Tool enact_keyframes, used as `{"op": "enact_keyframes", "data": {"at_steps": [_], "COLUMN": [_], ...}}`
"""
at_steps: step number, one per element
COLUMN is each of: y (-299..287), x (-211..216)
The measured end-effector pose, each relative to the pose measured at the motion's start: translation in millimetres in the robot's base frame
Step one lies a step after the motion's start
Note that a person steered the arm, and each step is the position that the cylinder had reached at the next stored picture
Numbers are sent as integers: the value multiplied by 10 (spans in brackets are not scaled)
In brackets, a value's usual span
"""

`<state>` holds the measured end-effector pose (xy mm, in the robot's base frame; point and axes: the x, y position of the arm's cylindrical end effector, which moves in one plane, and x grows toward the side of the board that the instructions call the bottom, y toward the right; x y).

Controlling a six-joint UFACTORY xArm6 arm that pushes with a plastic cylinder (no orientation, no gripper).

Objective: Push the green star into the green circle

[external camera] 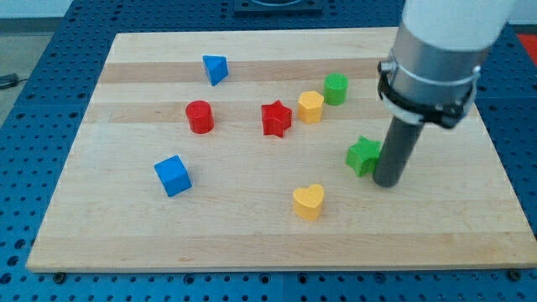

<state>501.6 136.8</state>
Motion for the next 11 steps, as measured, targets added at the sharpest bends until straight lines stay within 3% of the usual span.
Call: {"op": "enact_keyframes", "data": {"at_steps": [1,3,4,6,8,9,11], "y": [-48,-330,-490,-292,194,219,-109], "x": [-172,91,-44,-578,-356,-694,-694]}}
